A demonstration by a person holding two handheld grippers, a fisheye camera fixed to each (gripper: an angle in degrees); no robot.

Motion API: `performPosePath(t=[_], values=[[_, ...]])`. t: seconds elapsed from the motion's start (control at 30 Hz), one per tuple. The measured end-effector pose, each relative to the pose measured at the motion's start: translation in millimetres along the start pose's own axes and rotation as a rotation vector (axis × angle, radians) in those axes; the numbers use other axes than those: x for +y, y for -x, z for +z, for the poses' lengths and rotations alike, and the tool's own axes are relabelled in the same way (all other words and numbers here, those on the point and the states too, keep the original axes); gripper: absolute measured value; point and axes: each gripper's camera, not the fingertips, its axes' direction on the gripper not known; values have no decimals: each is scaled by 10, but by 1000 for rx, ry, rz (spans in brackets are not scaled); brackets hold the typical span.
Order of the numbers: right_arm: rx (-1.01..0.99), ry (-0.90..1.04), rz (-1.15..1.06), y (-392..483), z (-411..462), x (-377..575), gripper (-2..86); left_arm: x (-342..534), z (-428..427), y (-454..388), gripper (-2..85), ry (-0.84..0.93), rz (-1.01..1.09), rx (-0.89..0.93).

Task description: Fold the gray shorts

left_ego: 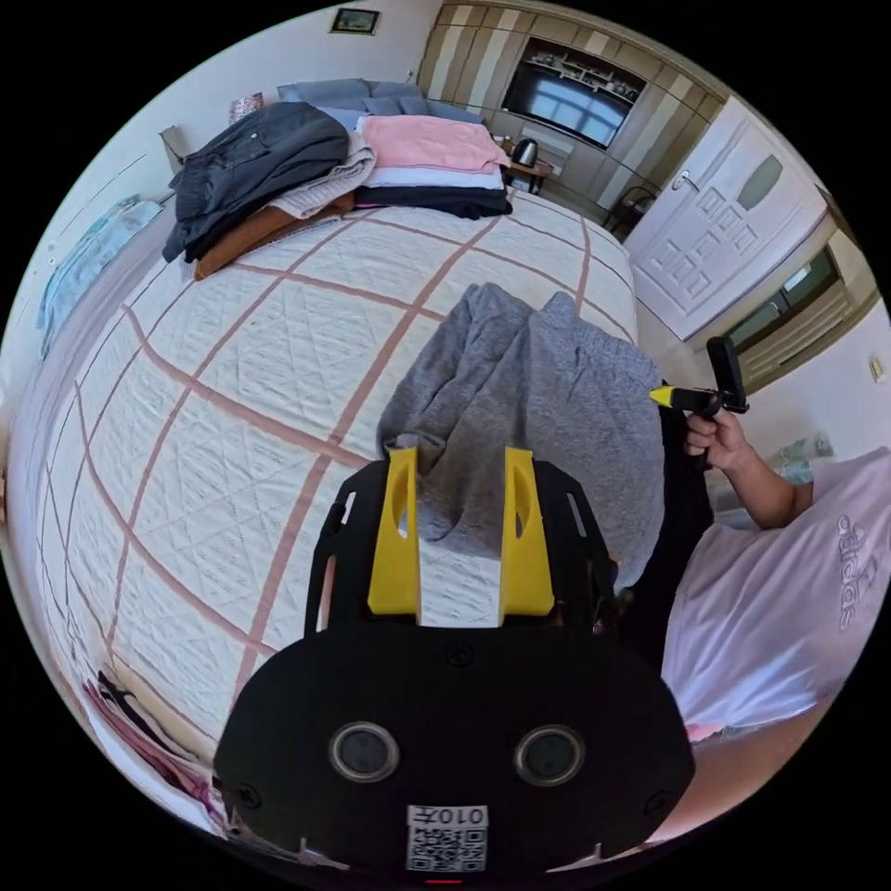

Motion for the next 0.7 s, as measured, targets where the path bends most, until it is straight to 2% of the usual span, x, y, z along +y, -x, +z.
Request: performPosePath(t=[0.13,0.27,0.37,0.53,0.63,0.7], values=[[-4,17,21,-3,111,-11,70,-129,173,129,45,153,33,24],[10,17,-11,157,97,17,57,-140,52,322,13,87,-7,79],[94,38,-24,207,136,66,54,-52,-90,527,7,6,-51,127],[49,88,-7,156,310,101,56,97,40,767,14,-36,-165,171],[158,75,-56,329,154,150,60,262,-3,777,32,-94,-202,228],[256,6,-117,558,-59,155,58,432,-262,653,45,-177,-203,172]])
